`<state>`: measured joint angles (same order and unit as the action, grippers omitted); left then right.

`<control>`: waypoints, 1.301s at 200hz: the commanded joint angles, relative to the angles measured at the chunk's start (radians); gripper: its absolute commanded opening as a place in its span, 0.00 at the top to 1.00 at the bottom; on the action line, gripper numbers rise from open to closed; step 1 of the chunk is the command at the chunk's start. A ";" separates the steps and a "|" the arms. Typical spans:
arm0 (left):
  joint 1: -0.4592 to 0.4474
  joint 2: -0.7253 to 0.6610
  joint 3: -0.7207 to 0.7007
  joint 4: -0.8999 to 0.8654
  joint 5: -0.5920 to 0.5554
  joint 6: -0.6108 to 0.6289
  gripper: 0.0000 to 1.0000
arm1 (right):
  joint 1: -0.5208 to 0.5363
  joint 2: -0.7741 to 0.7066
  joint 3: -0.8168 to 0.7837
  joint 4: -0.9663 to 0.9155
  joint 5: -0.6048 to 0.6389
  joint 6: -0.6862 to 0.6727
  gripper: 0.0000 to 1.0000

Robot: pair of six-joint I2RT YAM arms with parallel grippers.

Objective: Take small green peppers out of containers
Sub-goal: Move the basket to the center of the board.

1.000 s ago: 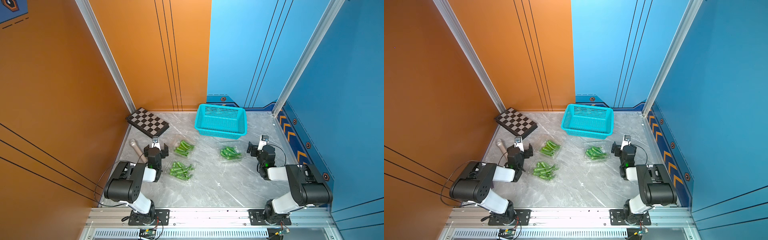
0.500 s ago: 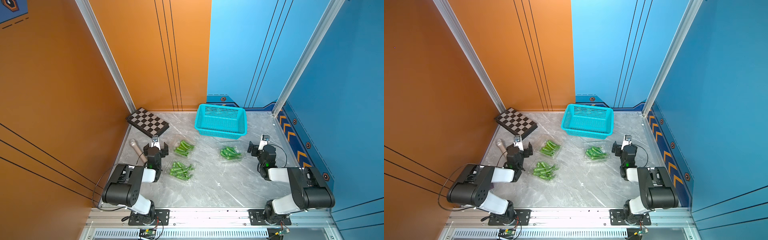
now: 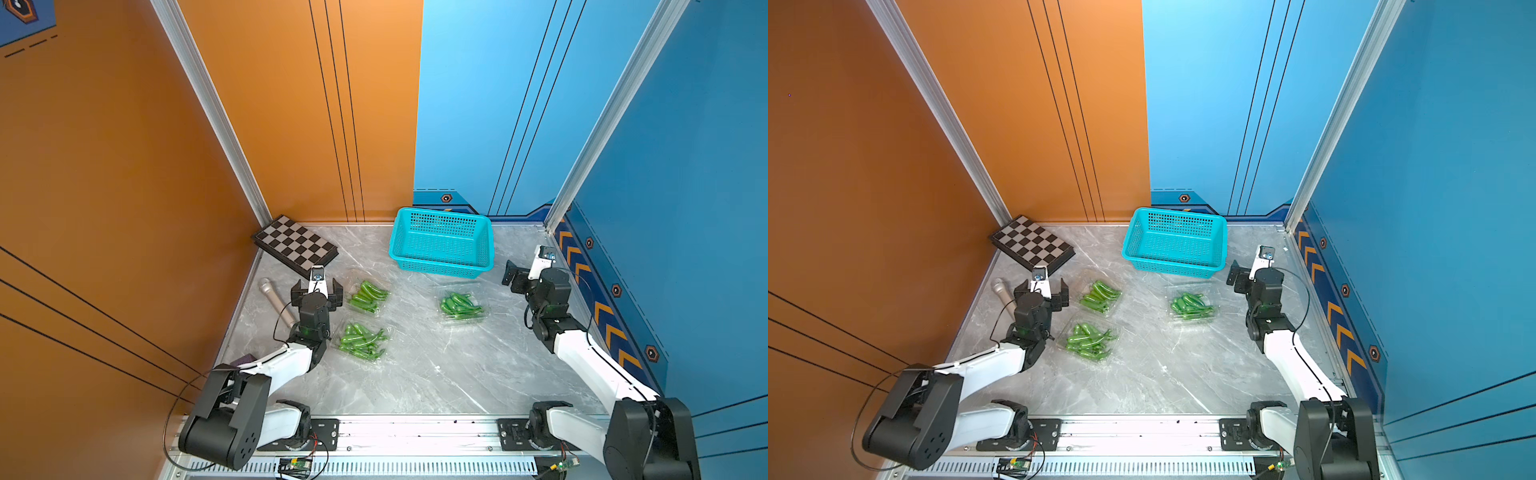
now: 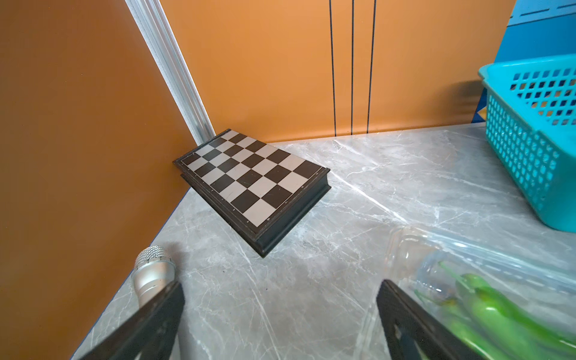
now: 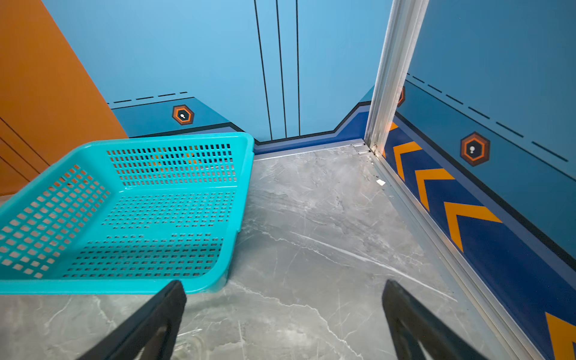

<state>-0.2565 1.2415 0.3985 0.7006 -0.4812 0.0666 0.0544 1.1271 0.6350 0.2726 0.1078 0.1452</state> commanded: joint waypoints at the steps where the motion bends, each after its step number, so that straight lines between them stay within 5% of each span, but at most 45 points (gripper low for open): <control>1: -0.027 -0.069 0.137 -0.302 -0.009 -0.092 0.01 | 0.034 -0.035 0.060 -0.252 -0.040 0.059 0.00; 55: -0.061 -0.183 0.314 -0.685 0.337 -0.384 0.01 | 0.216 -0.001 0.232 -0.595 0.049 0.109 0.00; 103: -0.180 -0.060 0.418 -0.747 0.662 -0.510 0.01 | 0.291 0.011 0.299 -0.749 -0.025 0.279 0.00; 188: -0.303 0.158 0.585 -0.775 0.788 -0.517 0.00 | 0.268 0.070 0.348 -0.786 -0.039 0.386 0.00; 260: -0.299 0.190 0.678 -0.850 0.768 -0.461 0.01 | 0.064 0.570 0.730 -0.741 -0.190 0.371 0.06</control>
<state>-0.5575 1.4349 1.0065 -0.1009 0.2890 -0.4332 0.1516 1.5562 1.2438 -0.4709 -0.0219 0.5179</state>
